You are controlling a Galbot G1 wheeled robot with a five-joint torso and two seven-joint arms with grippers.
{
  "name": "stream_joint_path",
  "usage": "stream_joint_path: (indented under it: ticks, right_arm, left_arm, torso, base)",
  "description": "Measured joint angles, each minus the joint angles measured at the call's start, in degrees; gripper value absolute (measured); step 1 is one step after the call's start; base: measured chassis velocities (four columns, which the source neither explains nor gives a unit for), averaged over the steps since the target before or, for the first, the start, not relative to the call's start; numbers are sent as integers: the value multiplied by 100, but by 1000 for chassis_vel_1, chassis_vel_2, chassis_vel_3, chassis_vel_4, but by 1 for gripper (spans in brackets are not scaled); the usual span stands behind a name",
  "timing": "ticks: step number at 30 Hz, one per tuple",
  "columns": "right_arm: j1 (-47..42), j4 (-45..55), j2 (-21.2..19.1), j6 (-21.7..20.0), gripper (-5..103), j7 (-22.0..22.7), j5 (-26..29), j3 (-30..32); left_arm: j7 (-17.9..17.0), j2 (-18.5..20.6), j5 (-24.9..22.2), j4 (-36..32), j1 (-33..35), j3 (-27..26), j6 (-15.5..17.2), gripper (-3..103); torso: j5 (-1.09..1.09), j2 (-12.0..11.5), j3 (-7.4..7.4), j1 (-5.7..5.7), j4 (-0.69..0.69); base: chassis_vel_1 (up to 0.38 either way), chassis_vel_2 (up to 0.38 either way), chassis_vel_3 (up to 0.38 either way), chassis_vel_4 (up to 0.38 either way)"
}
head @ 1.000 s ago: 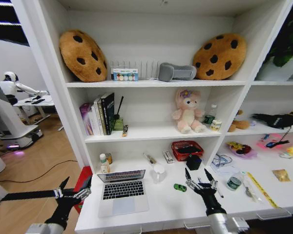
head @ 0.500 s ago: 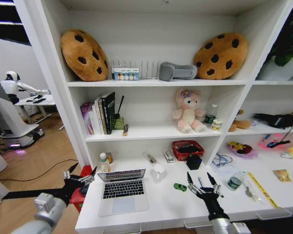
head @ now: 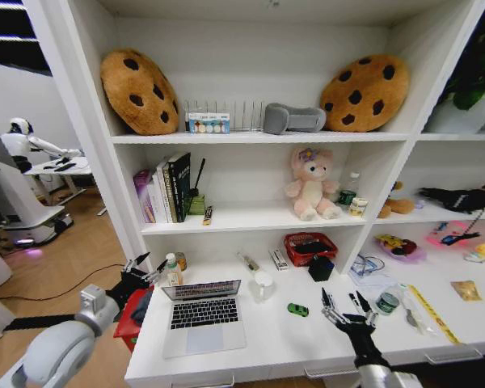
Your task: Organize the objects on the table.
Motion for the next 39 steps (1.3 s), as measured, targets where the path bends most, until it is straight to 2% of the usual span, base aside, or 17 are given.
stream_joint_path:
  ticks: [1, 3, 6, 7, 8, 9, 12, 13, 15, 20, 27, 39]
  right_arm:
    - [0, 0, 0, 0, 100, 0, 0, 0]
    - [7, -94, 59, 29, 100, -5, 17, 39]
    - [9, -116, 78, 33, 100, -5, 17, 47]
    - [1, -158, 119, 39, 100, -7, 14, 54]
    - [-1, -188, 132, 47, 100, -9, 6, 68]
    - [-1, -188, 132, 47, 100, -9, 6, 68]
    - [3, -222, 151, 52, 100, -9, 1, 117]
    - [3, -222, 151, 52, 100, -9, 1, 117]
    - [6, -236, 176, 52, 100, -9, 5, 150]
    - [9, -297, 249, 58, 100, -8, -3, 182]
    - [18, -381, 334, 104, 100, -4, -2, 236]
    - [20, -533, 394, 209, 100, -40, 57, 320]
  left_arm:
    - [0, 0, 0, 0, 0, 0, 0, 50]
    - [62, 21, 103, 51, -95, 313, -9, 40]
    - [64, 25, 126, 72, -141, 409, -9, 40]
    - [83, 73, 173, 162, -348, 740, -12, 29]
    - [86, 132, 177, 227, -518, 941, -12, 24]
    - [86, 132, 177, 227, -518, 941, -12, 24]
    - [89, 247, 159, 363, -860, 1277, -1, 7]
    - [89, 247, 159, 363, -860, 1277, -1, 7]
    - [88, 253, 144, 450, -1025, 1422, 2, 1]
    - [87, 252, 162, 549, -1391, 1860, 64, 0]
    - [107, 305, 188, 608, -1672, 2175, 130, 0]
    - [188, 233, 384, 622, -1526, 2335, 197, 0]
  torso:
    - [0, 0, 0, 0, 0]
    - [0, 0, 0, 0, 1]
    - [0, 0, 0, 0, 1]
    - [0, 1, -1, -1, 1]
    - [0, 1, -1, -1, 1]
    - [0, 1, -1, -1, 1]
    - [0, 1, -1, 0, 0]
    - [0, 1, -1, 0, 0]
    - [0, 0, 0, -1, 1]
    - [0, 1, -1, -1, 0]
    - [0, 0, -1, 0, 0]
    - [-1, 0, -1, 0, 0]
  base:
    - [0, 0, 0, 0]
    - [0, 0, 0, 0]
    - [0, 0, 0, 0]
    - [0, 0, 0, 0]
    - [0, 0, 0, 0]
    - [0, 0, 0, 0]
    - [0, 0, 0, 0]
    - [0, 0, 0, 0]
    - [0, 0, 0, 0]
    - [0, 0, 0, 0]
    - [0, 0, 0, 0]
    - [0, 0, 0, 0]
